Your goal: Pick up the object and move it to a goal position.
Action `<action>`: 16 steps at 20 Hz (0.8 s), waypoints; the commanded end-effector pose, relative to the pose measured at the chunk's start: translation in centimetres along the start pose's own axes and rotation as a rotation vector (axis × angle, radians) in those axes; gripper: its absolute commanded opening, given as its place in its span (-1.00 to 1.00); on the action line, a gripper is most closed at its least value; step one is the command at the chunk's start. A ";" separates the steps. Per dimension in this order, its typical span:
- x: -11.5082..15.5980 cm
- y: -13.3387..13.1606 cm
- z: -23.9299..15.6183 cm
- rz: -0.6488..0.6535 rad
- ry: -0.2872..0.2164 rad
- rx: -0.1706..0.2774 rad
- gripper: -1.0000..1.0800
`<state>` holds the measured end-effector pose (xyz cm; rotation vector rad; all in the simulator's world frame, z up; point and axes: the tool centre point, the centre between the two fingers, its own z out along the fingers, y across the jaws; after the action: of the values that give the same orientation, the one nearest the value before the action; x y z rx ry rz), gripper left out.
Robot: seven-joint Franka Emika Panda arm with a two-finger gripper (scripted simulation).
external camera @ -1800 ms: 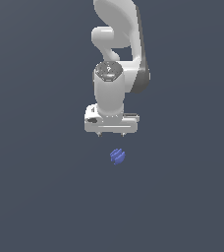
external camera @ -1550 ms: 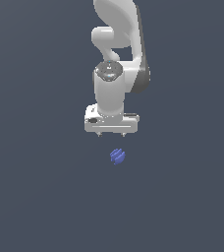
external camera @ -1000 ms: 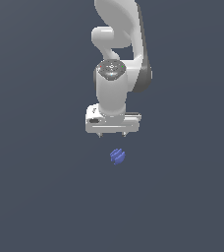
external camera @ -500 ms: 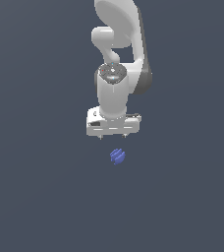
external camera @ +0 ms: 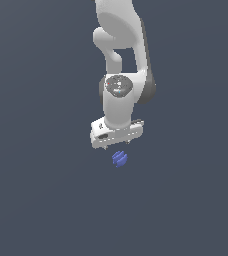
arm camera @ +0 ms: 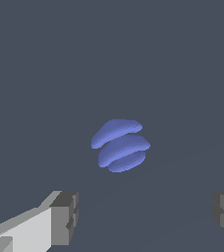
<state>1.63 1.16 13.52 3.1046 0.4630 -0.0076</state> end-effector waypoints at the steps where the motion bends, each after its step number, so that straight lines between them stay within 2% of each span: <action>1: 0.5 -0.2 0.9 -0.076 0.000 -0.001 0.92; 8: 1.7 -0.7 3.0 -0.261 0.002 -0.001 0.92; 16: 2.4 -1.0 4.3 -0.375 0.005 0.000 0.92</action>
<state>3.50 2.72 9.41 2.9748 1.0079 -0.0023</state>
